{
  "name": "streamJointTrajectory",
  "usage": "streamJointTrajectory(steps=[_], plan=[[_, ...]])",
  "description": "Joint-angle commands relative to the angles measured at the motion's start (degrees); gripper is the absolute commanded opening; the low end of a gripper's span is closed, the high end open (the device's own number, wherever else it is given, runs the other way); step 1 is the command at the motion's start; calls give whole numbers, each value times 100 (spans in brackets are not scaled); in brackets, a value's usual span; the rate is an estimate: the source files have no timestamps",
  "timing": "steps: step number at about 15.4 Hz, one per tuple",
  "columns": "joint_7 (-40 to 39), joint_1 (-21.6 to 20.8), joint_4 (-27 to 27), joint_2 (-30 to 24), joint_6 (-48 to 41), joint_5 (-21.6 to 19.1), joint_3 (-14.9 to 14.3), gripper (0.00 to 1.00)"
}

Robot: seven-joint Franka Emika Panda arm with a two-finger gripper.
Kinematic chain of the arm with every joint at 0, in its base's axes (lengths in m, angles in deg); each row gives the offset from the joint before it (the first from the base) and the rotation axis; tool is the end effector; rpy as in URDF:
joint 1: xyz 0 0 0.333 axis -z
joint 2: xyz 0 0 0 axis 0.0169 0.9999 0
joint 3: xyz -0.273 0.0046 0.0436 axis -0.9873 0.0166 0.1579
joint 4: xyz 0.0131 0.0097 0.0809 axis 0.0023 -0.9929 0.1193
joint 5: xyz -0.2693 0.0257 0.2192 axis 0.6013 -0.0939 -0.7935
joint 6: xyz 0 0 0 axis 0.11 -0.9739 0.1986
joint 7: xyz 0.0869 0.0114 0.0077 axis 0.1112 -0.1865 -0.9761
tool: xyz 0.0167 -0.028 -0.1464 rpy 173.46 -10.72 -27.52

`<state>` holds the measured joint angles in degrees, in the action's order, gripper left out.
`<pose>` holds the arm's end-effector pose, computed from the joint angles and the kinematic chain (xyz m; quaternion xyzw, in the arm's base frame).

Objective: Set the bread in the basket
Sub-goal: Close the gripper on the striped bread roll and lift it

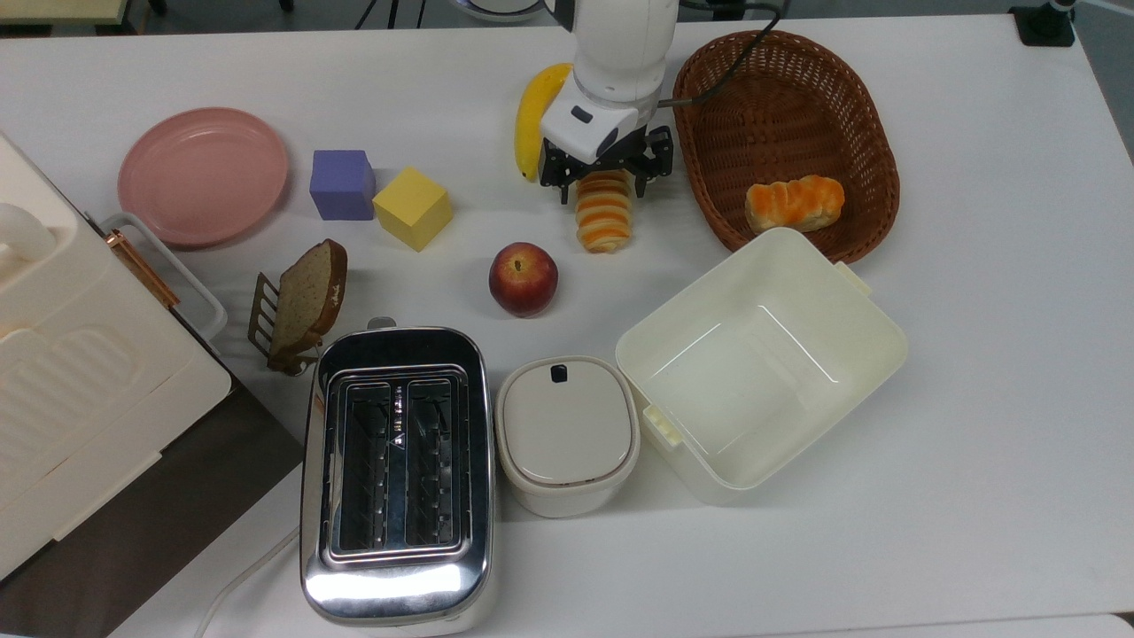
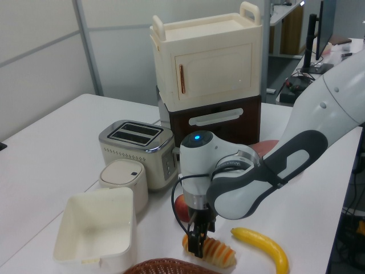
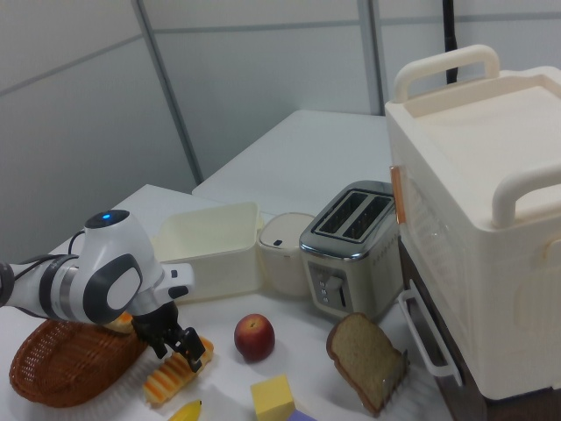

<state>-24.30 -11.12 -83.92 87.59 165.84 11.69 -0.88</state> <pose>0.4834 0.1377 0.2710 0.9973 0.0710 0.0093 0.0166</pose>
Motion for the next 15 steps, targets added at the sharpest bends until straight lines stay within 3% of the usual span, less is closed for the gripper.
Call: streamJointTrajectory(steps=[1, 4, 5, 6, 7, 12, 15], plan=[[159, -188, -50, 80, 206, -17, -78, 100], [177, -180, -49, 80, 241, 36, -78, 100], [177, -188, -41, 89, 241, 79, -78, 95], [194, -188, -49, 80, 233, 141, -69, 65], [264, -180, -41, 71, 241, 150, -69, 26], [563, -188, -6, 80, 233, 255, -69, 15], [563, -188, -6, 80, 233, 255, -69, 15]])
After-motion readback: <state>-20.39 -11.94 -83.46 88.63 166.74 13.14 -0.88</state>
